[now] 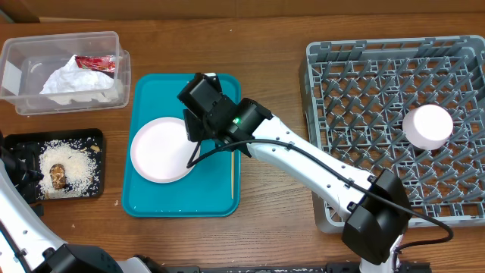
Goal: Sort waste into correct bins and load items into the dishwasher
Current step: 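Move the right gripper back to the large white plate rim, then grasp the large plate rim and lift it toward the rack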
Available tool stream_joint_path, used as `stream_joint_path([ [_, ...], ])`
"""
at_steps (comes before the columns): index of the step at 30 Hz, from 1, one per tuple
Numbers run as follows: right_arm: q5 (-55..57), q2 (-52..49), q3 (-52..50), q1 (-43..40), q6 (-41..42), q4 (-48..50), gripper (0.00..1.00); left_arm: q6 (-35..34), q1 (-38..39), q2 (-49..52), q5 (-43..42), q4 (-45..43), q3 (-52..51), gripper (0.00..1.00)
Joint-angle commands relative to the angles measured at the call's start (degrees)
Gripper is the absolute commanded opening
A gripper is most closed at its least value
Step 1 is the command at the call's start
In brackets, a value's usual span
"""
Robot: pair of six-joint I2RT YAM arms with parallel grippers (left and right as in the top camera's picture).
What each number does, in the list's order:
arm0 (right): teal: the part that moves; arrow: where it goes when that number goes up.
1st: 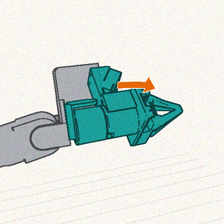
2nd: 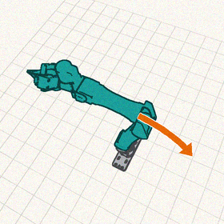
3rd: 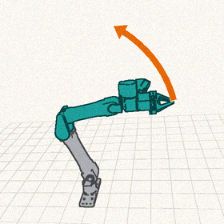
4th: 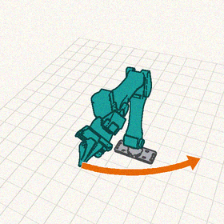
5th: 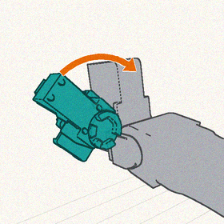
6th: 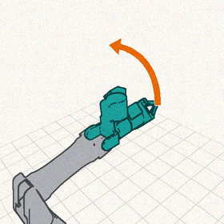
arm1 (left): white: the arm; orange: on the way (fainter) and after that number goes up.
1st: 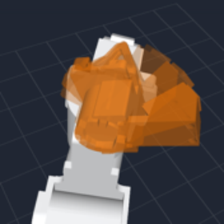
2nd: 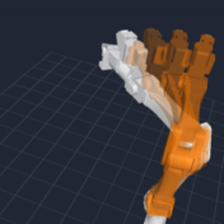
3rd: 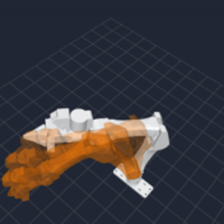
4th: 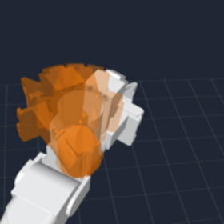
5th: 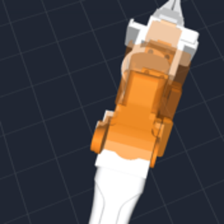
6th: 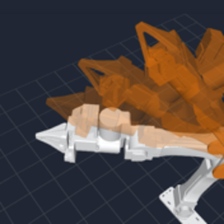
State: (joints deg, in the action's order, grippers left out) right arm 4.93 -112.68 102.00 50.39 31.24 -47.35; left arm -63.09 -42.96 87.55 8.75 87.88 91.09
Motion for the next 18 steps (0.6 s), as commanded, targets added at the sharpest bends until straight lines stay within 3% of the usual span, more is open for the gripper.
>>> stream_joint_path([
  [1, -1.62, 0.11, 0.37, 0.90, 2.60, -0.92, 0.55, -1.01, -0.15, 0.13, 0.20, 0.09, -0.24, 1.00],
  [9, -4.13, -5.66, 0.35, 3.50, 14.53, -5.57, 0.54, -1.01, -0.15, 0.13, 0.22, 0.09, -0.24, 1.00],
  [18, -3.06, -10.49, 0.35, 7.93, 31.61, -4.11, 0.42, -1.01, -0.15, 0.13, 0.22, 0.09, -0.24, 1.00],
])
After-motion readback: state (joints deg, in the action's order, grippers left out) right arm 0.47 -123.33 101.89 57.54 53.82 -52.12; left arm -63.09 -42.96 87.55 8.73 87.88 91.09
